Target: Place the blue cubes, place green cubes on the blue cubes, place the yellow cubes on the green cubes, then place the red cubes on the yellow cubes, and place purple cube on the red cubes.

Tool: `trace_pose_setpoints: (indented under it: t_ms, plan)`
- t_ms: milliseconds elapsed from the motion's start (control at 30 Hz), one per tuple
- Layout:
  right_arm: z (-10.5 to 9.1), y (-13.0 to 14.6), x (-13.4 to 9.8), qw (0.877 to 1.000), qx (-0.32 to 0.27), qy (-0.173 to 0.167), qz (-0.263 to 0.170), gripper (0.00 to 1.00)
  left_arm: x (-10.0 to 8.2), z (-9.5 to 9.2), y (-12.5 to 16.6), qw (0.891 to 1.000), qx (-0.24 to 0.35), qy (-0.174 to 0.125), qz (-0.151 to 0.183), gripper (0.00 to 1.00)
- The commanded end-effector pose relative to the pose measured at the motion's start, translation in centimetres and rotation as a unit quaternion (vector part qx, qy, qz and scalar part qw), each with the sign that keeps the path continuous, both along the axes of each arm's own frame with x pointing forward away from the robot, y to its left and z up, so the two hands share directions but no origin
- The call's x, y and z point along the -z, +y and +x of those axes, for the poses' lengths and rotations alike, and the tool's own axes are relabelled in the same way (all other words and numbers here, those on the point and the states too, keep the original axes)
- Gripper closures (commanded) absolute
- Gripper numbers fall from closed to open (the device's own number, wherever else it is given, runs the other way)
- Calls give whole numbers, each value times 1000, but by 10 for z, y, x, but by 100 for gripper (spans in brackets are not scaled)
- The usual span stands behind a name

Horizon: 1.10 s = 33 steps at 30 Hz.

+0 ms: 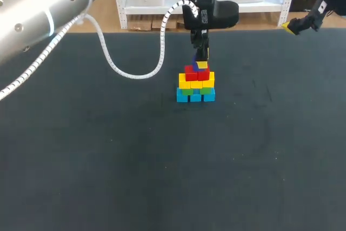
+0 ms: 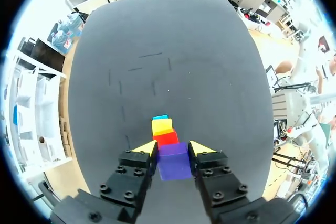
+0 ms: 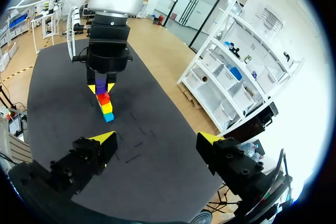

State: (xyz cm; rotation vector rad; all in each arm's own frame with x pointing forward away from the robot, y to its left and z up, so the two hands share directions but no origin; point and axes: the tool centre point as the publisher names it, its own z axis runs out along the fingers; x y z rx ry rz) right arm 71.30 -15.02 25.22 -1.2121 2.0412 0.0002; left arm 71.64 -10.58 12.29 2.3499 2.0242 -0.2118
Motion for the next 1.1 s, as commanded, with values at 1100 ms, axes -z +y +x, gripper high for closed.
trace_pose_setpoints:
  t_ms: [1100]
  plan:
    - [-1,1,1,1000,3,-3,-1,0,4,5,1,1000,-6,0,16,72]
